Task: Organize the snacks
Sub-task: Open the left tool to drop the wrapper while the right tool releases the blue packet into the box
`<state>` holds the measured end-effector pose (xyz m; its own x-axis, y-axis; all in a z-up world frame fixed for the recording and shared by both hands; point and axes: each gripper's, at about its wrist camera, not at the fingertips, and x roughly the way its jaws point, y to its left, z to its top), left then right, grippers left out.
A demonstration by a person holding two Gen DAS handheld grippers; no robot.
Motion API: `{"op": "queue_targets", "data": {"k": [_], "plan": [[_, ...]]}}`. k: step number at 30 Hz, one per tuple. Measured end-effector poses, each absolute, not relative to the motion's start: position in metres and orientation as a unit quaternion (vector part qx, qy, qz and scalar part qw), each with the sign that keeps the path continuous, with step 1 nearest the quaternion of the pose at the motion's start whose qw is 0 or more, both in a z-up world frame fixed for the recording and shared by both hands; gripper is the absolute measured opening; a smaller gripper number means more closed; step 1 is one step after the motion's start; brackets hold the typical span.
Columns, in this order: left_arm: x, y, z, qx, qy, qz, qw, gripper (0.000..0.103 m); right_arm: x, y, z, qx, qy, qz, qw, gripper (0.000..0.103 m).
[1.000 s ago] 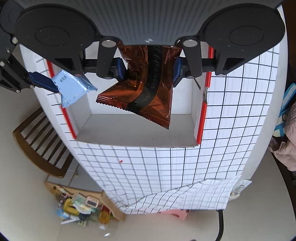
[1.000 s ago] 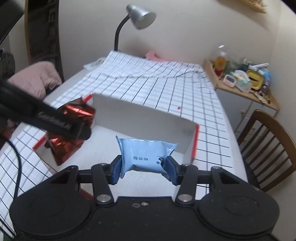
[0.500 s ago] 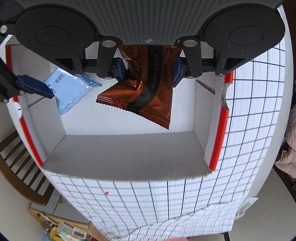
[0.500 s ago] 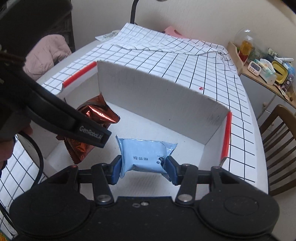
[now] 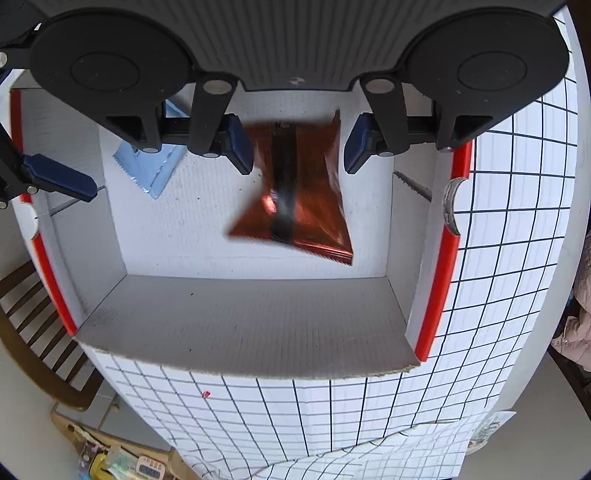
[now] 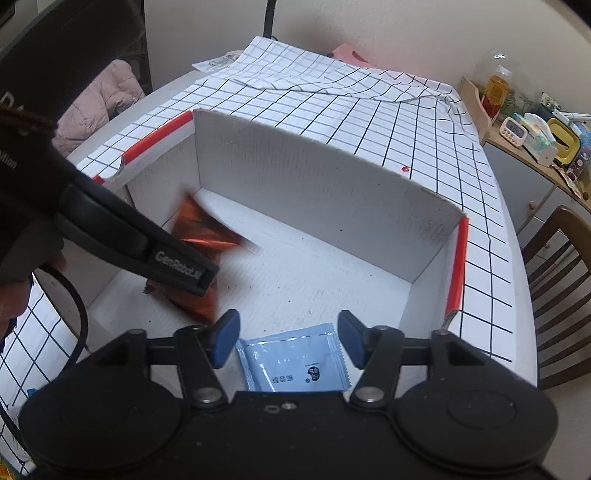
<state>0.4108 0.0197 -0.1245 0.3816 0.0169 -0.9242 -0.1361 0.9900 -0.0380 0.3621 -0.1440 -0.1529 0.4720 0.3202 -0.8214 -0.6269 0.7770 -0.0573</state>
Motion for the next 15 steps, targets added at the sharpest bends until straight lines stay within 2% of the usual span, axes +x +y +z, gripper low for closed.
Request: {"op": "queue_targets", "data": {"k": [8,10,15], "plan": [[0.394,0.024,-0.1,-0.065,0.531,0.038,0.844,0.057,0.349,-0.151,-0.129,-0.163,0.412,0.281,0.851,0.069],[0.388,0.025,-0.093,-0.068,0.525,0.035,0.848,0.057,0.344,-0.152,-0.121,-0.161,0.405,0.277,0.856,0.075],[0.37,0.023,-0.074,-0.064,0.506,0.03,0.859,0.057,0.329,-0.156,-0.103,-0.153,0.392,0.276,0.864,0.076]]}}
